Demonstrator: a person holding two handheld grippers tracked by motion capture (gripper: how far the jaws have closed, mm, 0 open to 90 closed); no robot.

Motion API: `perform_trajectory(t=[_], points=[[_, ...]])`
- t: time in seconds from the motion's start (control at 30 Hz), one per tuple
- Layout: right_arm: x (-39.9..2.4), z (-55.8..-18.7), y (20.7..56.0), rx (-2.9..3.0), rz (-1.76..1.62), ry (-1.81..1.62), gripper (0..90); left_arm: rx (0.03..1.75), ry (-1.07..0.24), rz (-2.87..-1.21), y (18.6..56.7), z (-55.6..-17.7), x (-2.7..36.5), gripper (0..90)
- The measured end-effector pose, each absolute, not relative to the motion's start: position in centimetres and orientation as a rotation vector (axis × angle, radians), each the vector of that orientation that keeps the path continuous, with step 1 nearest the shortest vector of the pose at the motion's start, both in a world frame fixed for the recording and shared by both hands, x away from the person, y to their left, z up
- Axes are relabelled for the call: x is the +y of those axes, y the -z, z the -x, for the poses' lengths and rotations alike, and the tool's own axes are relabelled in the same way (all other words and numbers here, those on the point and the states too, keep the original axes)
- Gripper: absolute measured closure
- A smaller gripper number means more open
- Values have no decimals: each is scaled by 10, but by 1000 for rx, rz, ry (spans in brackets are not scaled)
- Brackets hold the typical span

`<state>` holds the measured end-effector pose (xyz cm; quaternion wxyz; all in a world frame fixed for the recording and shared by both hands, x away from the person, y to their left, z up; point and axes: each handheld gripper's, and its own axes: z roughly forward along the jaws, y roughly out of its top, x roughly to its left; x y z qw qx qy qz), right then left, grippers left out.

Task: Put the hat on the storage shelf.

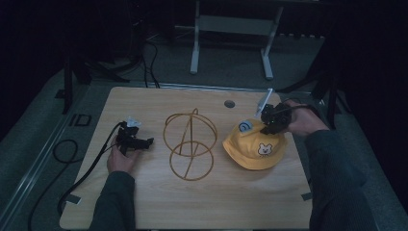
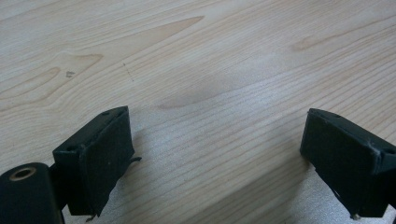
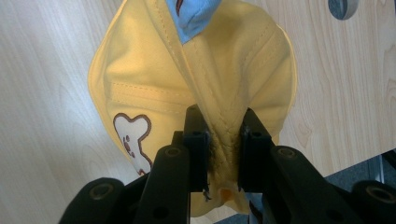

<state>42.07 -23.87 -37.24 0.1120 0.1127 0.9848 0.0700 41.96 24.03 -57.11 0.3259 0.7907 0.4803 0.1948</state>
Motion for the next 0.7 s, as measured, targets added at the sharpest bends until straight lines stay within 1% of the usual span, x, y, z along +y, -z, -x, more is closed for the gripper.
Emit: perform_trajectory(t=[0.7], points=[[-224,-404,351,2899,-248,-221,773,1260,-510,-2071,571,-420,240,91]])
